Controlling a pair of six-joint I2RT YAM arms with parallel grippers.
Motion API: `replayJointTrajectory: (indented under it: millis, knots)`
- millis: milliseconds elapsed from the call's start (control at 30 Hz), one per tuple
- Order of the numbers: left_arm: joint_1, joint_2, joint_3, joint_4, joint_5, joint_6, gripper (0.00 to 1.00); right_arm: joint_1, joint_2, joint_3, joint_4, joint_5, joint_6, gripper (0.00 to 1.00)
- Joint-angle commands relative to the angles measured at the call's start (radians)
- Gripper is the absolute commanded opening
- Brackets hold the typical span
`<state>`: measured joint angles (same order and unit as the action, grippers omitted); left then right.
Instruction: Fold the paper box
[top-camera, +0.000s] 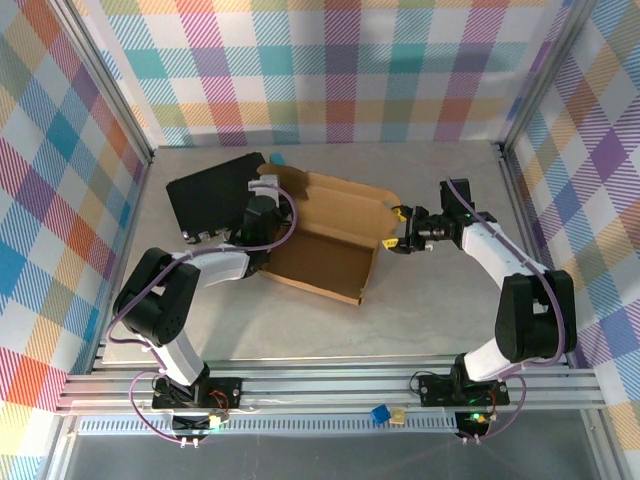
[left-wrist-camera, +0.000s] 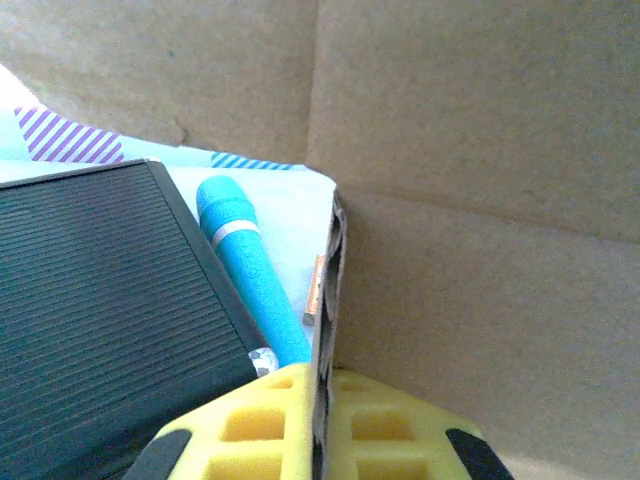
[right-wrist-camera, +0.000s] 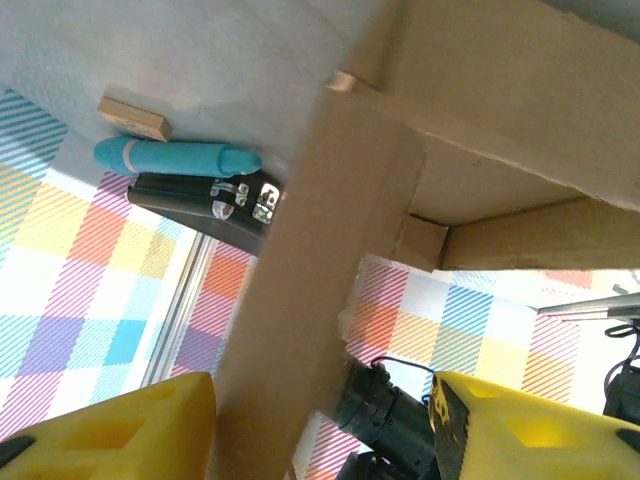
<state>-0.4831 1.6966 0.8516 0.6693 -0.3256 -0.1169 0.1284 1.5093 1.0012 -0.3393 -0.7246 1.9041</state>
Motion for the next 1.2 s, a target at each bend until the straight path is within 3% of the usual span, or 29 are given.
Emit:
replayJointTrajectory:
  millis: [0, 200, 467, 700, 900, 1000, 1167]
  knots:
    - [-0.009, -0.035, -0.047, 0.067, 0.005, -0.047, 0.0, 0.0, -0.03, -0.017, -0.067, -0.026, 0.057, 0.58]
    - [-0.009, -0.061, -0.115, 0.134, 0.013, -0.069, 0.0, -0.001, 0.023, -0.022, 0.036, -0.047, 0.074, 0.54]
    - [-0.013, -0.094, -0.155, 0.156, -0.023, -0.09, 0.0, -0.018, -0.048, 0.021, -0.154, 0.011, -0.041, 0.55]
    - [-0.051, -0.12, -0.156, 0.157, -0.1, -0.051, 0.0, -0.094, -0.054, 0.036, -0.197, 0.017, -0.19, 0.57]
    - [-0.092, -0.123, -0.135, 0.132, -0.176, 0.014, 0.0, -0.11, 0.024, 0.174, -0.254, 0.019, -0.283, 0.49]
    - [-0.102, -0.11, -0.147, 0.15, -0.199, 0.013, 0.0, -0.11, 0.046, 0.26, -0.381, 0.042, -0.379, 0.48]
    - [-0.115, -0.095, -0.156, 0.18, -0.221, 0.013, 0.0, -0.124, -0.027, 0.343, -0.509, 0.254, -0.678, 0.49]
